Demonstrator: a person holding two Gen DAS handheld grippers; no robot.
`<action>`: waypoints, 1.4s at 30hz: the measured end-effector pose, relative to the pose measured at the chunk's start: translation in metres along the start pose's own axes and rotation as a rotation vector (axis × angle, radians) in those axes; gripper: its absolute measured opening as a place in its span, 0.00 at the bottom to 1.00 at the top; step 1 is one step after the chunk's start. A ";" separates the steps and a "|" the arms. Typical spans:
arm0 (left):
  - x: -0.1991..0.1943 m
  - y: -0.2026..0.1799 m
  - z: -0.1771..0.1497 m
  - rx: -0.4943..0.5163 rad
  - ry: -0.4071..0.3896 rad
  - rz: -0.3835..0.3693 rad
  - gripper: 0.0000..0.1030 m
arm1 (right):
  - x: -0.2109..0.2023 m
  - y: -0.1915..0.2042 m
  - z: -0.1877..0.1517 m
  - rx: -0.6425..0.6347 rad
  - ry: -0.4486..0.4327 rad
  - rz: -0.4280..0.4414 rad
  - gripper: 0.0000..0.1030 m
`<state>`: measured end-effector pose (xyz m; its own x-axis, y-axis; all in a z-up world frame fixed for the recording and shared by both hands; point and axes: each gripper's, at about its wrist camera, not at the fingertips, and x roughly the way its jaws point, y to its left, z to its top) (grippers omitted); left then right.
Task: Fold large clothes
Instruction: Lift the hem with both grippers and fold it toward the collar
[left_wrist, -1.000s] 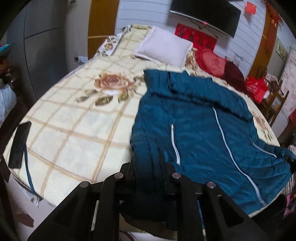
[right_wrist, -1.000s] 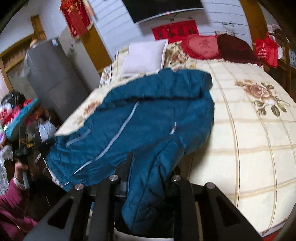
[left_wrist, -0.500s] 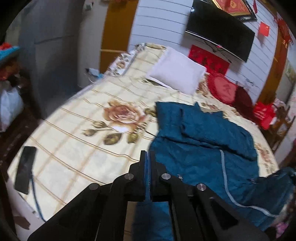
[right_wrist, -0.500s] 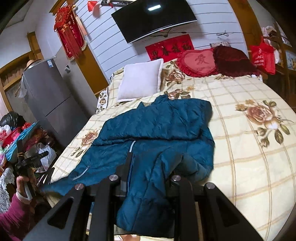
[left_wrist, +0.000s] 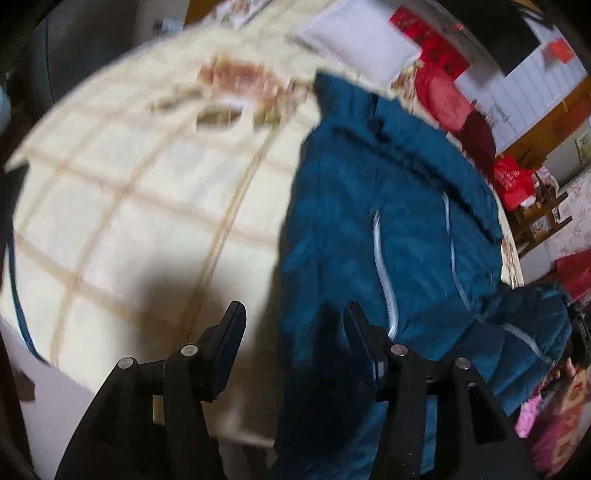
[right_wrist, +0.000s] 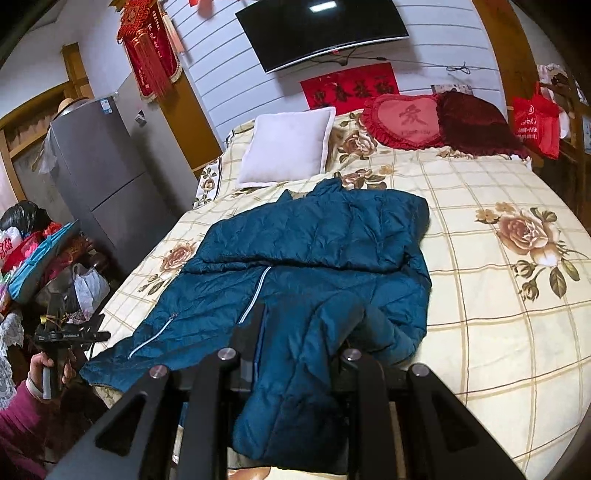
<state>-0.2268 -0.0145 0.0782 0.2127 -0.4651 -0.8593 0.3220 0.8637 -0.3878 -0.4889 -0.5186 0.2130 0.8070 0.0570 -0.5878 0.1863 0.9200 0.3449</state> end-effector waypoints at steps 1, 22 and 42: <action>0.003 0.001 -0.005 0.001 0.024 -0.002 0.53 | -0.001 0.000 0.000 0.003 -0.002 0.001 0.22; 0.030 0.002 -0.055 -0.168 0.149 -0.240 0.41 | -0.004 -0.010 -0.002 0.034 -0.001 0.011 0.22; -0.049 -0.102 0.134 -0.046 -0.361 -0.179 0.15 | 0.066 -0.055 0.096 0.110 -0.009 -0.143 0.22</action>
<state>-0.1464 -0.1055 0.2046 0.4701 -0.6404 -0.6074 0.3438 0.7666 -0.5422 -0.3920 -0.6025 0.2250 0.7726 -0.0758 -0.6303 0.3598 0.8703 0.3363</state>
